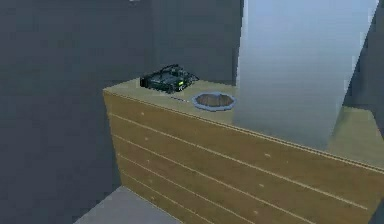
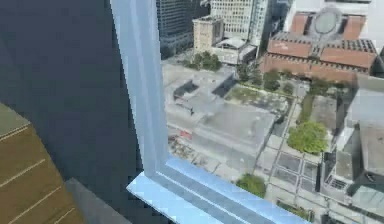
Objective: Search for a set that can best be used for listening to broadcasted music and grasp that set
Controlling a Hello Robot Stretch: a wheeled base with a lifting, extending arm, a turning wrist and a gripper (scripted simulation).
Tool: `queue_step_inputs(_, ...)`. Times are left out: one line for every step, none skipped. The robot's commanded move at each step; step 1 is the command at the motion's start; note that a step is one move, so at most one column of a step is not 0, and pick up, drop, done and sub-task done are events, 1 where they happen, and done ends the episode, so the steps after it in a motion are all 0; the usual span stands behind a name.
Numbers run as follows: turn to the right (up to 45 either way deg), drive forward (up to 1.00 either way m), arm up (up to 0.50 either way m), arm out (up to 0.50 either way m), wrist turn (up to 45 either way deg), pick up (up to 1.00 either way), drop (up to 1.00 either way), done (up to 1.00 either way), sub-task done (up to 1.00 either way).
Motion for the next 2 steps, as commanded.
queue_step_inputs(0.0,0.15,0.0,0.0,0.0,0.0,0.0,0.0,0.0)
queue_step_inputs(-42.0,0.0,0.0,0.0,0.0,0.0,0.0,0.0,0.0)
